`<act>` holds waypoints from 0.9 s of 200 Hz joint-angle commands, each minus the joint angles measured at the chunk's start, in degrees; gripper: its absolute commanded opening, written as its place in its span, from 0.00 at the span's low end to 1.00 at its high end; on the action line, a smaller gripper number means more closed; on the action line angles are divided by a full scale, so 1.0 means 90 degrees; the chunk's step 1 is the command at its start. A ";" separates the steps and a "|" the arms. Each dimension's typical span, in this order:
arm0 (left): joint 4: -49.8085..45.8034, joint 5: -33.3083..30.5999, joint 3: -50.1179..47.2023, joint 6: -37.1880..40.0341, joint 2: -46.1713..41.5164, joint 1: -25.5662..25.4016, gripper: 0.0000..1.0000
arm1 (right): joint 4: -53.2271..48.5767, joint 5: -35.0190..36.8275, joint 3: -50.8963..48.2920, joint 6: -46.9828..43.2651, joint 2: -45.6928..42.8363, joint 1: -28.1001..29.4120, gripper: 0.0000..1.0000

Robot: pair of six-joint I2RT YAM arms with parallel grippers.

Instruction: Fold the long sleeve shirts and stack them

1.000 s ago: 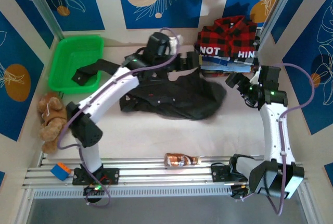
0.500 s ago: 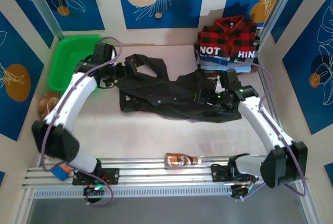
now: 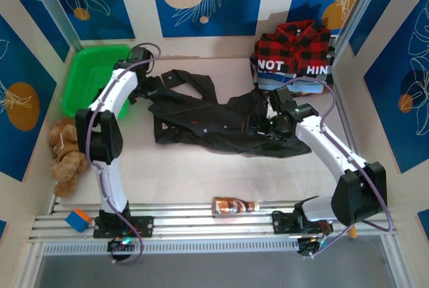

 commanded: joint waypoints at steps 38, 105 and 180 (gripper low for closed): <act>0.0135 0.0024 0.1164 -0.0455 0.1184 0.0160 0.92 | -0.0148 -0.0112 -0.0327 0.0039 -0.0463 0.0008 0.97; 0.0054 0.0140 0.2082 -0.0318 0.1699 0.0280 0.14 | 0.0050 -0.0218 -0.0234 0.0030 -0.0249 -0.0180 0.97; 0.2242 0.1083 -0.0335 0.0329 -0.1677 0.0006 0.00 | 0.0588 -0.0653 -0.0269 0.0052 0.0141 -0.0951 0.97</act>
